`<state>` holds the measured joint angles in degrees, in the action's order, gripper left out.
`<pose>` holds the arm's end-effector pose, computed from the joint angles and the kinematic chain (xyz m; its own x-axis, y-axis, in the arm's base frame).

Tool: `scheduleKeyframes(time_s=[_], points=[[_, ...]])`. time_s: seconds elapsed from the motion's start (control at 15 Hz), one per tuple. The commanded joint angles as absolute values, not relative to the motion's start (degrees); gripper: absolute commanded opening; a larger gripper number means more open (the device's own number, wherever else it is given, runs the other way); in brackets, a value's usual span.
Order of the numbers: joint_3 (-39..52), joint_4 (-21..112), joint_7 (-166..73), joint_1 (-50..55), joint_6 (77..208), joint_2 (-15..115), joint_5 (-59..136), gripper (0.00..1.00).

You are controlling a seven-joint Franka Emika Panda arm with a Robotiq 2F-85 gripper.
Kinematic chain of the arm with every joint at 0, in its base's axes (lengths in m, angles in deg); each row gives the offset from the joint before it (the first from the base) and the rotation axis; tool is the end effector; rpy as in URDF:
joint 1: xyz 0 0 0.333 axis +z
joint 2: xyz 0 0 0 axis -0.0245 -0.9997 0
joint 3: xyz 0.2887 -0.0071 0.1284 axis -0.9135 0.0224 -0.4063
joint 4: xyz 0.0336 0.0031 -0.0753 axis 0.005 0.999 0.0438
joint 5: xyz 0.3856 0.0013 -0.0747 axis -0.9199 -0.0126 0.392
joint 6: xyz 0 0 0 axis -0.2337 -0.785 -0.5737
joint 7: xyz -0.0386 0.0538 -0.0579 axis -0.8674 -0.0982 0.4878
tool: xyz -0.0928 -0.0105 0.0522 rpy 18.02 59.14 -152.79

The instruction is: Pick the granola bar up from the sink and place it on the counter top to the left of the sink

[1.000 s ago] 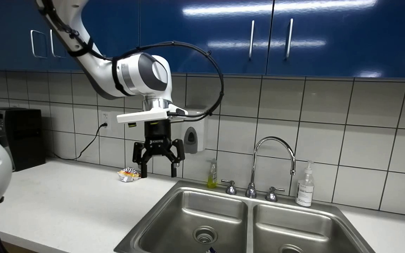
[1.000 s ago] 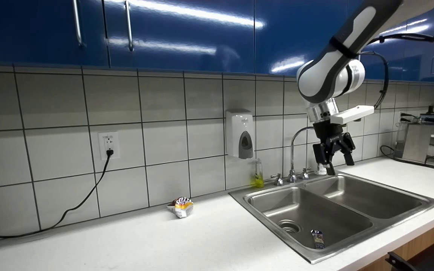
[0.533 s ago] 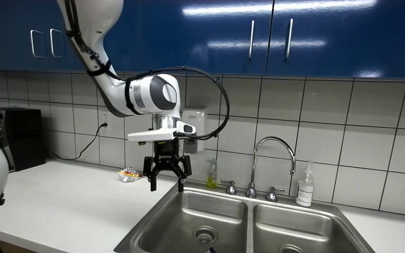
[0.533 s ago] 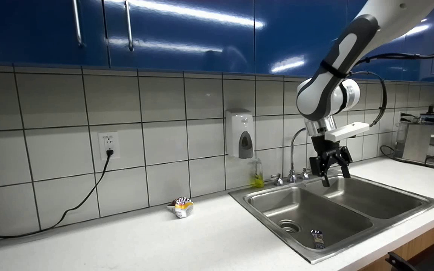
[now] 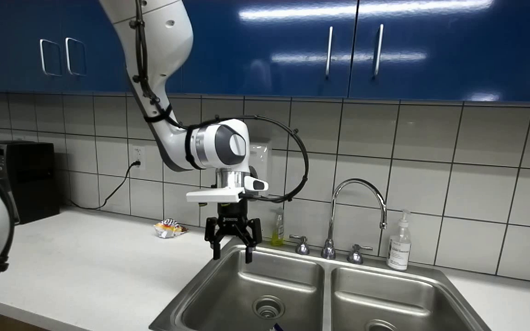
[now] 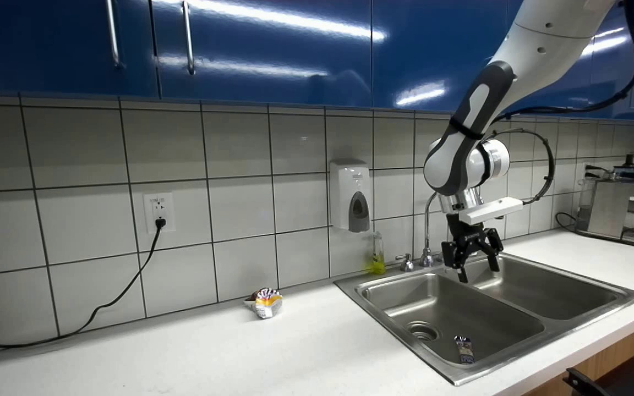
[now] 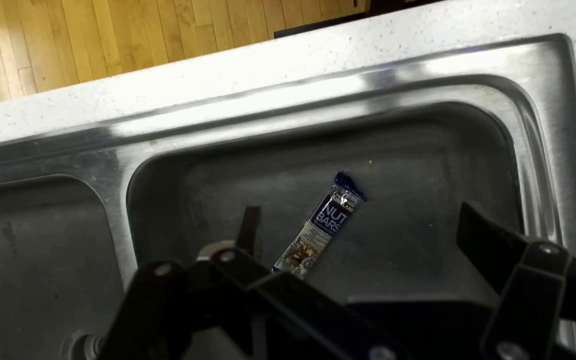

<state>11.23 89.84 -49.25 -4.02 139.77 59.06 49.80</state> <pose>0.4619 -0.1206 0.2531 0.9693 -0.1176 -0.2161 -0.0817 -0.9823 0.1683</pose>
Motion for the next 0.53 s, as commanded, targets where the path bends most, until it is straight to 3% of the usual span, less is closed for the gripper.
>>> scheduleKeyframes(time_s=[0.0, 0.47], points=[[11.38, 85.06, -47.32, -4.87, 141.02, 52.95, 47.23, 1.0], [12.49, 77.93, -45.48, -5.06, 143.15, 43.77, 43.0, 1.0]])
